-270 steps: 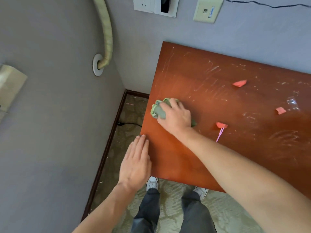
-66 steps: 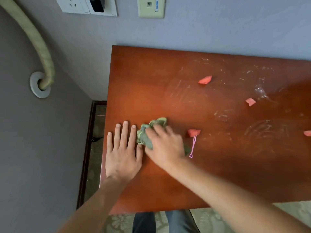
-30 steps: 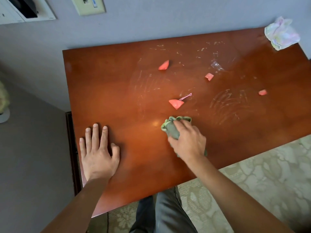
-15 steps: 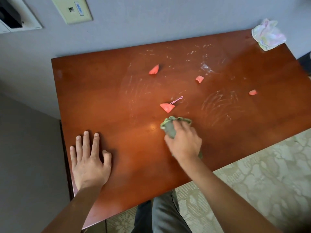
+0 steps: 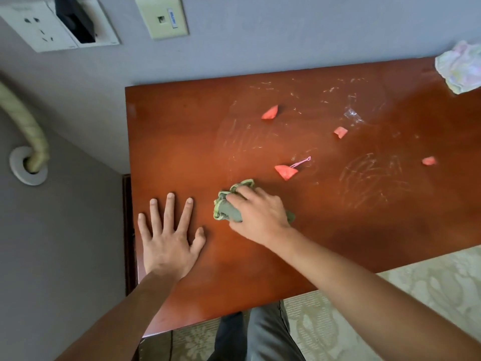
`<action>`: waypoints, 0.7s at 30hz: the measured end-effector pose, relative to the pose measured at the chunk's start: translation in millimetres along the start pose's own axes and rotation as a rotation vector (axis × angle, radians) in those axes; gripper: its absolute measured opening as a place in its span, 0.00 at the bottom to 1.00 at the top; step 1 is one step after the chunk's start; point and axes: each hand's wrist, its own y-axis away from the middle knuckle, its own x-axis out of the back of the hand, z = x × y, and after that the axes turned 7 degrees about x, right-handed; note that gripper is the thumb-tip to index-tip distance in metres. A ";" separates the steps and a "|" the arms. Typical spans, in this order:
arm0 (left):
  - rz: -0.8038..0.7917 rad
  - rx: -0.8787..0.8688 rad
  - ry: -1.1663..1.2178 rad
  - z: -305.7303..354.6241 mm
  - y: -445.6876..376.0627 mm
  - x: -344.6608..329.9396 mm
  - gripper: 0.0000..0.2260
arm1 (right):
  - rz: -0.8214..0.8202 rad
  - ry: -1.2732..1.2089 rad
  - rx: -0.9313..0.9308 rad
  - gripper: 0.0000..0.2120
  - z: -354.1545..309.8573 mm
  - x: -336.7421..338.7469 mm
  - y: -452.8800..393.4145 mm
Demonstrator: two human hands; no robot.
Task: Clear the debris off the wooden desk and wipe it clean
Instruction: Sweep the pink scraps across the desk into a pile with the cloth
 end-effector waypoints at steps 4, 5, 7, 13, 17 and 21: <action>-0.036 0.006 0.028 8.6 -0.9 8.1 0.35 | 0.031 -0.044 -0.445 0.23 16.5 1.6 -18.7; -0.052 0.014 0.041 12.4 -2.9 10.8 0.35 | 0.055 -0.022 -0.462 0.23 9.3 -1.1 -19.3; -0.080 0.025 0.053 18.7 -10.4 16.2 0.35 | 0.096 0.016 -0.275 0.23 -9.0 -4.6 -14.2; -0.113 -0.044 0.087 31.0 -62.8 28.1 0.32 | 0.053 0.028 -0.175 0.23 12.9 1.0 -25.3; -0.093 -0.081 0.037 31.7 -89.7 29.7 0.32 | 0.070 -0.013 -0.500 0.22 0.7 1.4 -49.6; -0.055 -0.087 0.055 29.3 -88.9 24.4 0.32 | 0.065 -0.016 -0.028 0.24 -3.6 -2.0 -38.3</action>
